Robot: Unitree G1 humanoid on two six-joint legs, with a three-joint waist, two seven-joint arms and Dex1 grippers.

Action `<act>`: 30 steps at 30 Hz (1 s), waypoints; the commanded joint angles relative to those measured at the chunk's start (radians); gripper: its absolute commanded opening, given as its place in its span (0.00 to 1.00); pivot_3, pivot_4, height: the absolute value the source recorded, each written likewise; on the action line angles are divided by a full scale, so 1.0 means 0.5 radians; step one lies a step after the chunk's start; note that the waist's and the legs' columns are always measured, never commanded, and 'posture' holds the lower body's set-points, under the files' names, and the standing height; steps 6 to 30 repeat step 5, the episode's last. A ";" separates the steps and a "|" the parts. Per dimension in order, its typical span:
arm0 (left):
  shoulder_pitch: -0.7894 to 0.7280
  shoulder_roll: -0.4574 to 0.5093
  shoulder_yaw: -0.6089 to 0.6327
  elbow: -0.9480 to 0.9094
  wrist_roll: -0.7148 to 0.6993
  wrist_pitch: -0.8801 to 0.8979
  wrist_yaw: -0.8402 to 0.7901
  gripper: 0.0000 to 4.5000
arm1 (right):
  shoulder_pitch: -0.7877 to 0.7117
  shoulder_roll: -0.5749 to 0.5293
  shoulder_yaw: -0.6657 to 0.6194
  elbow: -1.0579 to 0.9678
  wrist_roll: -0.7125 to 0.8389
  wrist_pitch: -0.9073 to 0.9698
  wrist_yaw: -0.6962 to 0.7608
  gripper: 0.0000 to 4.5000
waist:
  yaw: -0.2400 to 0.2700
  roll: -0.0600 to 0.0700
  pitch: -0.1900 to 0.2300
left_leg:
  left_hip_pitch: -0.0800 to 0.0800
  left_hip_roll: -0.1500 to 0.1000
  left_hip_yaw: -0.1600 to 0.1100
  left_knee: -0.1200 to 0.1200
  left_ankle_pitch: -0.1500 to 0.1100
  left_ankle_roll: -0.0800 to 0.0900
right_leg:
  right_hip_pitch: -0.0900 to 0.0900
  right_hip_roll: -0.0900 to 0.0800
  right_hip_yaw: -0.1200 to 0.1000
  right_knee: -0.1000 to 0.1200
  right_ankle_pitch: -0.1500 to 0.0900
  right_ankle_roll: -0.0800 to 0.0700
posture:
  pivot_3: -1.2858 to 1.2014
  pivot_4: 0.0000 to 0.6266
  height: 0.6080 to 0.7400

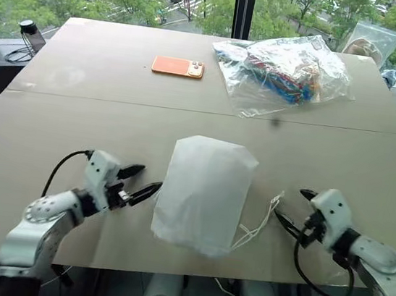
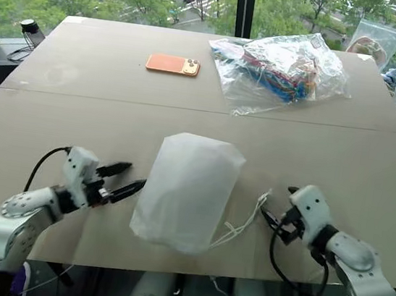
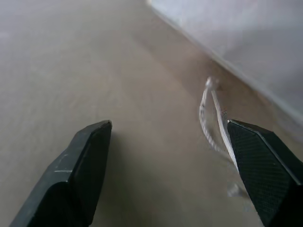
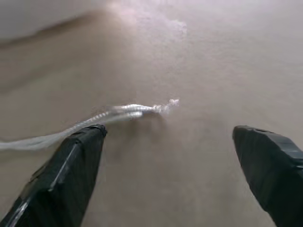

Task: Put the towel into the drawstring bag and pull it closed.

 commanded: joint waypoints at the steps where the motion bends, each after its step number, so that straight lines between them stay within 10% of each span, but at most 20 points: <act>1: 0.218 0.048 0.225 -0.164 -0.108 0.011 -0.092 0.84 | 0.201 0.014 -0.325 -0.216 0.201 -0.122 0.118 0.96 | 0.001 0.000 0.000 | 0.001 0.000 0.000 0.000 0.000 0.000 | 0.001 0.000 0.000 0.000 -0.001 0.001 | 0.52 0.24 1.00; 30: 0.393 0.026 0.411 -0.263 -0.204 0.052 -0.076 0.84 | 0.377 0.040 -0.544 -0.245 0.263 -0.214 0.168 0.96 | 0.001 -0.001 -0.001 | 0.003 0.001 0.002 0.000 0.000 0.000 | 0.001 -0.002 0.001 -0.001 -0.009 0.000 | 0.52 0.24 1.00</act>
